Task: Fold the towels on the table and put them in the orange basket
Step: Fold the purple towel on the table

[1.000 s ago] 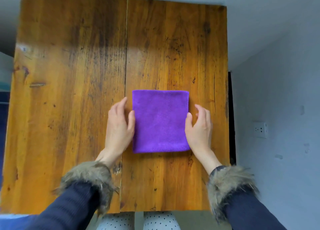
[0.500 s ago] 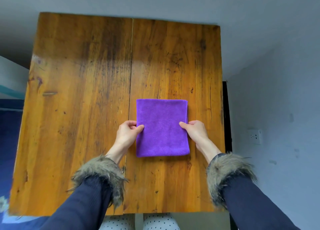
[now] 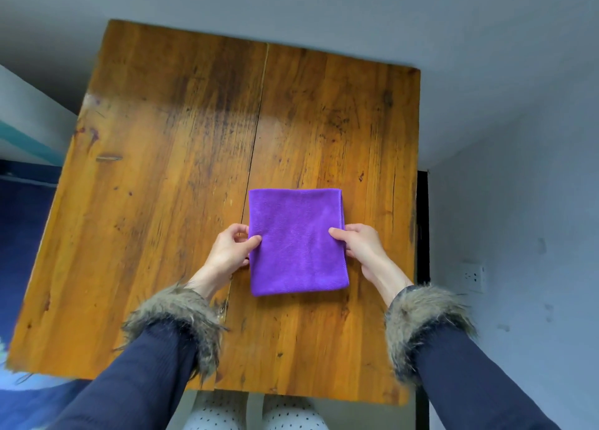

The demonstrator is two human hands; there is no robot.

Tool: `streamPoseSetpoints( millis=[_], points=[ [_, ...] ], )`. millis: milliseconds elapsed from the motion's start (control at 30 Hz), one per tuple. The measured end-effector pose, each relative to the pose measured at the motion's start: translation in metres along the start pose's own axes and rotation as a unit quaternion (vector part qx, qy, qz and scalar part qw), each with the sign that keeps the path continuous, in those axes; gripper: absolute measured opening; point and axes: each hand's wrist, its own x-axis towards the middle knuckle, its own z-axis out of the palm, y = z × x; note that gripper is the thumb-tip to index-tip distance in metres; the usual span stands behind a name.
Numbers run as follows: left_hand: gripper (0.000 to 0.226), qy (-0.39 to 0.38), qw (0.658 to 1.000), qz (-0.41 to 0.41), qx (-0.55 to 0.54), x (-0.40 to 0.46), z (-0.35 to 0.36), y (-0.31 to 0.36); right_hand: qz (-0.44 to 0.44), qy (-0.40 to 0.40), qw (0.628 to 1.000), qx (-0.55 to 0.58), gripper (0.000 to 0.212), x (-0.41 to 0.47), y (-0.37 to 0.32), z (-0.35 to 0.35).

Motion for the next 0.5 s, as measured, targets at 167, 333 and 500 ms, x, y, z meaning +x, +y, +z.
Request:
streamPoseSetpoints(
  millis=[167,333,500],
  points=[
    [0.008,-0.049,0.998,-0.006,-0.042,-0.026,-0.019,-0.008,-0.013,-0.125,0.992,-0.029,0.007,-0.014,-0.009,-0.003],
    [0.005,-0.010,0.997,0.016,-0.072,-0.064,-0.054,-0.016,-0.017,-0.218,0.975,-0.044,0.016,-0.043,-0.026,0.014],
    [0.003,0.064,0.988,0.034,-0.140,-0.124,-0.106,-0.040,-0.049,-0.284,0.954,-0.080,0.025,-0.087,-0.049,0.061]
  ],
)
